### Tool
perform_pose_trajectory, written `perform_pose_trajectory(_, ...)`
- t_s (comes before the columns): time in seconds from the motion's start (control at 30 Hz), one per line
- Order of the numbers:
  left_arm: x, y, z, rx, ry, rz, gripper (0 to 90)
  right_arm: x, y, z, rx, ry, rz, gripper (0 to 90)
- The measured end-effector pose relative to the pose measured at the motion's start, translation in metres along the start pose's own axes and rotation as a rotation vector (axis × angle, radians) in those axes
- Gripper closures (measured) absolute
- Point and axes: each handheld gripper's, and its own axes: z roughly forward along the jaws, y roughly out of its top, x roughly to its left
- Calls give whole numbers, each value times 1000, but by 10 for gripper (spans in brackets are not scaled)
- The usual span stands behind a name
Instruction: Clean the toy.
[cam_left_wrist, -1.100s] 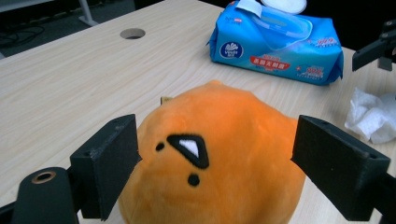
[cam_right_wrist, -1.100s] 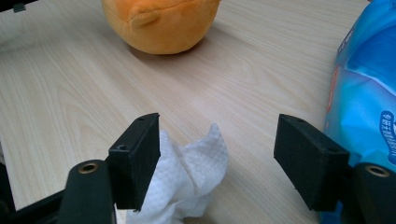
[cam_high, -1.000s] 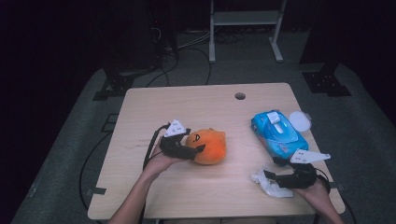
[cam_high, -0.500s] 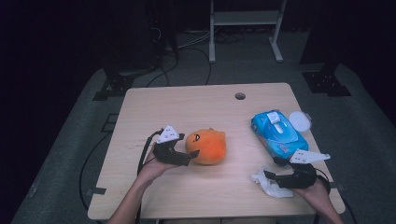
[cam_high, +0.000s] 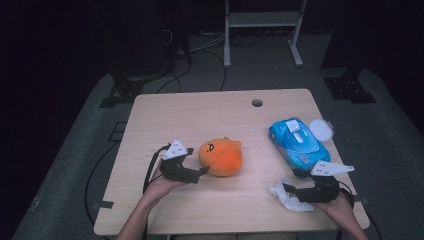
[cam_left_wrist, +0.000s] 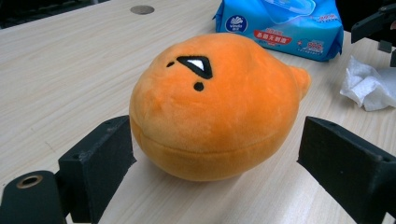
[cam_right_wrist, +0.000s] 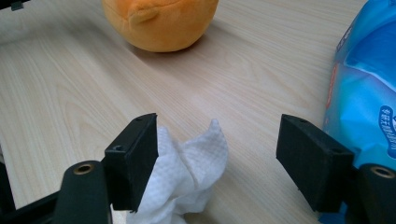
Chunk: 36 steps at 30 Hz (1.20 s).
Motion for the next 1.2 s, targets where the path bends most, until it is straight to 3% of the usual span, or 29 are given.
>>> perform_pose_trajectory(1.2,1,-37,-17,29,54,-52,82,1,-3,2,19,-4,-3,276)
